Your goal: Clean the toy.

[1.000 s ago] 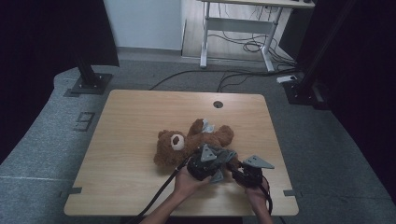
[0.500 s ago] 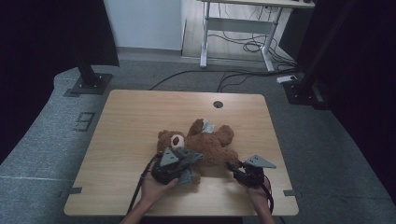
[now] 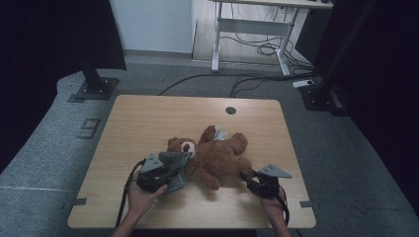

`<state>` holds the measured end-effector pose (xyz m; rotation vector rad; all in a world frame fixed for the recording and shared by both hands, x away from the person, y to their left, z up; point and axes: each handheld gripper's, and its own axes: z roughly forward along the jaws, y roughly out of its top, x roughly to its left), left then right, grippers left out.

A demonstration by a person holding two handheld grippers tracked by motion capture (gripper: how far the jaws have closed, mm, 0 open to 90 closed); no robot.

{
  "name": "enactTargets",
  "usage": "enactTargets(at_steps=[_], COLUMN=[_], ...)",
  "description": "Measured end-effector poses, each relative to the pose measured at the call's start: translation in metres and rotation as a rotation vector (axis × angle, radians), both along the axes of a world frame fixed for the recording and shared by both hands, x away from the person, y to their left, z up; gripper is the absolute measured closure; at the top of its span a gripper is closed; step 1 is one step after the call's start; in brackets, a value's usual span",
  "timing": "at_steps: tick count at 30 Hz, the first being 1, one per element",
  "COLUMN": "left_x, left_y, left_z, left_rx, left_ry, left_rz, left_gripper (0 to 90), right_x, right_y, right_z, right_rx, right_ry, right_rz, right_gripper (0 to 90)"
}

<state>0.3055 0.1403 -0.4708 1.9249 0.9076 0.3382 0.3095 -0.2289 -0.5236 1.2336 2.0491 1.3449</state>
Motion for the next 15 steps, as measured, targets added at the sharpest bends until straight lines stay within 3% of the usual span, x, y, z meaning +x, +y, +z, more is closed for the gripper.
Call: enactTargets(at_steps=[2,7,10,12,15], left_x=[0.002,0.006,0.011,0.014,0.016], left_y=[-0.021,-0.093,-0.138,-0.15,-0.154], left_z=[0.007,0.021,0.016,0.008,-0.008], left_rx=[-0.004,0.014,0.08,0.098,0.111], left_ry=[-0.013,-0.032,-0.032,-0.015,0.011], left_rz=[-0.041,-0.156,-0.198,-0.202,-0.195], left_gripper=[75.5,75.5,75.4,75.5,75.5], right_x=[0.0,0.0,0.0,-0.001,-0.002], right_y=[0.0,0.0,-0.001,-0.002,-0.004], right_z=[0.0,0.0,0.0,0.0,0.001], right_rx=[-0.001,0.0,0.002,0.0,-0.001], right_ry=[0.0,-0.001,0.0,-0.001,-0.003], right_rz=[-0.001,0.001,0.002,-0.001,-0.005], right_gripper=[65.2,65.1,65.1,65.2,65.2])
